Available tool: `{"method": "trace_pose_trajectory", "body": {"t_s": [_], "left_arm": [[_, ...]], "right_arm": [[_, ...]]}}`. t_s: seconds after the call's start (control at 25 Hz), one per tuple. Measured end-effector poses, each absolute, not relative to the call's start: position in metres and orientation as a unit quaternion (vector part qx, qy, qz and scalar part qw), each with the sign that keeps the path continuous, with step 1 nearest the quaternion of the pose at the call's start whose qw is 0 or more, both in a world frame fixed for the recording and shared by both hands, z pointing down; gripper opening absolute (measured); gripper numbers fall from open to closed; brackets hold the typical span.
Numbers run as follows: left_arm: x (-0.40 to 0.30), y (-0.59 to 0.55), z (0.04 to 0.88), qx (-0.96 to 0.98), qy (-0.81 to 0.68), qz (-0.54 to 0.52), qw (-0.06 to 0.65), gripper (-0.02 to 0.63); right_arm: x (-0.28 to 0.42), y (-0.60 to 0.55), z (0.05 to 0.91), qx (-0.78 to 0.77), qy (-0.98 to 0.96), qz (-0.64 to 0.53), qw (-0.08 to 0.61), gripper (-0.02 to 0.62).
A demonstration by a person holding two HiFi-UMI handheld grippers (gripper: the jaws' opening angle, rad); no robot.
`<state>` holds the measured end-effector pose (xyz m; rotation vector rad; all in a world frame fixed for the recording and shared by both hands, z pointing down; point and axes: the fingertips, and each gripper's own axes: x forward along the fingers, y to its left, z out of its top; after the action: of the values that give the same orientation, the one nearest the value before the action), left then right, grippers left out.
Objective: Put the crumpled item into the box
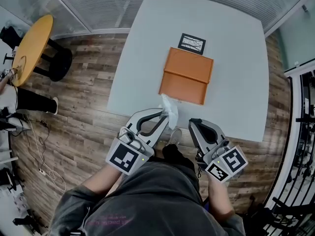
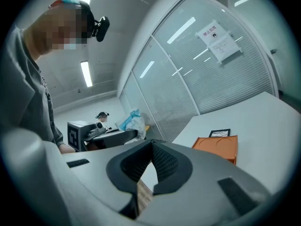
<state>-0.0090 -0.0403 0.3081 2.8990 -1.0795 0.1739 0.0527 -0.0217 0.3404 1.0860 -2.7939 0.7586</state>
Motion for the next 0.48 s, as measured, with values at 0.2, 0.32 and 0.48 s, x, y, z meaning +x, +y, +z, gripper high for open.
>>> {"method": "trace_pose_trajectory", "body": {"t_s": [0.2, 0.32, 0.48], "left_arm": [[0.013, -0.067, 0.310, 0.931, -0.358, 0.065, 0.027, 0.048], [0.026, -0.078, 0.312, 0.928, -0.364, 0.071, 0.028, 0.048], [0.038, -0.088, 0.318, 0.925, -0.370, 0.080, 0.028, 0.048]], "right_arm": [[0.076, -0.049, 0.342, 0.340, -0.906, 0.251, 0.023, 0.002], [0.092, -0.061, 0.344, 0.336, -0.907, 0.254, 0.023, 0.002], [0.106, -0.071, 0.347, 0.328, -0.909, 0.257, 0.023, 0.002]]}}
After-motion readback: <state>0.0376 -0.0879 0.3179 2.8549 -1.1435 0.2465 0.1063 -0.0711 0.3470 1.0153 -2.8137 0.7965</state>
